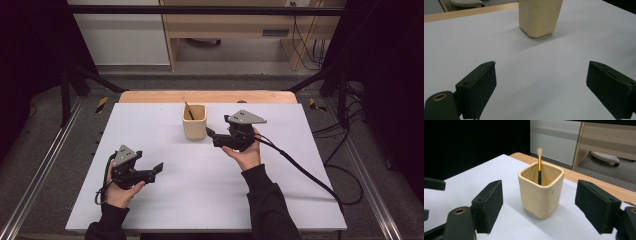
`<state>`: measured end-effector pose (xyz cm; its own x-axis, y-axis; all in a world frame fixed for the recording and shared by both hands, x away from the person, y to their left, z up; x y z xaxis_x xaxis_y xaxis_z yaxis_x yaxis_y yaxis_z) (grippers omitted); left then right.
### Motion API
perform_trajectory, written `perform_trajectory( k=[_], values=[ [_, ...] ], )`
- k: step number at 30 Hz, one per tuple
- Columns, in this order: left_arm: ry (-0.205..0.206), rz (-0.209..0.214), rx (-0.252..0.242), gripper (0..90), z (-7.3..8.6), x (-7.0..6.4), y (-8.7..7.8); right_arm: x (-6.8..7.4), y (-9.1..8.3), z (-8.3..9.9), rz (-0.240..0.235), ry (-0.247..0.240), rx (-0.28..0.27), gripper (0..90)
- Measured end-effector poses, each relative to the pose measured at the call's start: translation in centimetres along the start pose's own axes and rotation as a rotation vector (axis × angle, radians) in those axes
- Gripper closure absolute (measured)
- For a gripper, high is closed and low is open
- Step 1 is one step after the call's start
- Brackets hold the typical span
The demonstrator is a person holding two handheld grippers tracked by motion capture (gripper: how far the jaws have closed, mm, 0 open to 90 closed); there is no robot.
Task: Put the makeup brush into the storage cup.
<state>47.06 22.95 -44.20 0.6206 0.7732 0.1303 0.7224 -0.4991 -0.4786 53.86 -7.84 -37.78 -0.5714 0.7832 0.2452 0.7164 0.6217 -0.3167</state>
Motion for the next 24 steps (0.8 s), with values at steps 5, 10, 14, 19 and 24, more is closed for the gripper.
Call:
perform_trajectory(
  k=[5, 10, 14, 19, 24],
  values=[
    [0.002, -0.002, 0.001, 8.7, 0.0, 0.0, 0.0, -0.4, -1.8, 0.8, 0.01, -0.005, 0.014, 15.5],
    [0.004, -0.002, 0.005, 8.7, 0.1, 0.0, 0.0, -1.2, -3.5, 2.1, 0.023, 0.011, 0.025, 12.9],
    [0.004, -0.002, 0.008, 8.7, 0.2, 0.0, 0.0, -2.0, -4.7, 3.1, 0.042, 0.018, 0.035, 11.1],
    [0.005, -0.003, 0.01, 8.7, 0.3, -0.1, 0.1, -3.2, -6.6, 4.3, 0.057, 0.035, 0.041, 8.9],
    [0.016, 0.001, 0.015, 8.4, 0.4, -0.2, 0.1, -4.3, -8.3, 5.2, 0.08, 0.056, 0.033, 7.2]
  ],
)
Point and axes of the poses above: each handheld gripper's, and its own axes: y roughly forward along the jaws, z roughly out of its underside, x roughly to its left, the point moved 3 cm from there along y, roughly forward along the jaws, and after that the axes turned 13 degrees about y, right-handed, at the moved point
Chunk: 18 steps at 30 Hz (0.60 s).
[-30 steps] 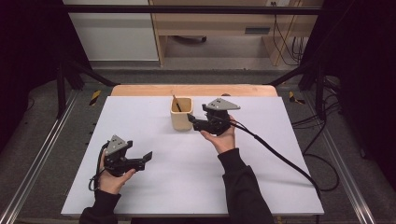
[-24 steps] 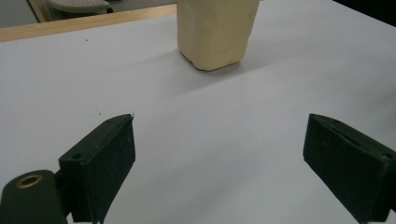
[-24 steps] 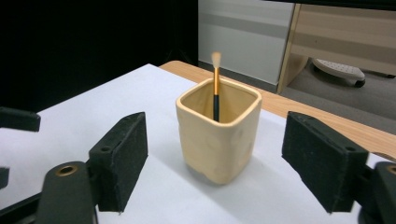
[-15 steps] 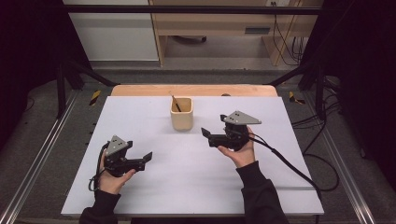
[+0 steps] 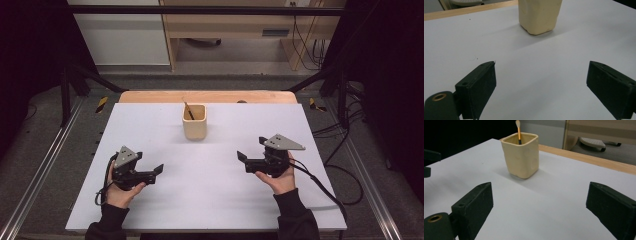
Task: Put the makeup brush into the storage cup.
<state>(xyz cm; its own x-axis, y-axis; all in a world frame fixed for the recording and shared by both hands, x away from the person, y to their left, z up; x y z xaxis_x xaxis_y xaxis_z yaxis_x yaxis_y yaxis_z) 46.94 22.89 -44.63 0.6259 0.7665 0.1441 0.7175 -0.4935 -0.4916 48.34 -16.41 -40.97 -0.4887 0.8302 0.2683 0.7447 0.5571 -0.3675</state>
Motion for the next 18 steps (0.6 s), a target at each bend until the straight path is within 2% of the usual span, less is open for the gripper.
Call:
perform_trajectory(
  k=[12, 18],
  values=[
    [0.0, -0.002, -0.003, 8.3, 0.2, 0.2, -0.1, -2.4, -2.3, 2.3, 0.04, 0.024, 0.014, 4.6],
    [0.002, -0.004, 0.0, 8.2, 0.3, 0.3, -0.2, -3.5, -3.0, 2.9, 0.065, 0.054, 0.004, 4.7]
  ],
)
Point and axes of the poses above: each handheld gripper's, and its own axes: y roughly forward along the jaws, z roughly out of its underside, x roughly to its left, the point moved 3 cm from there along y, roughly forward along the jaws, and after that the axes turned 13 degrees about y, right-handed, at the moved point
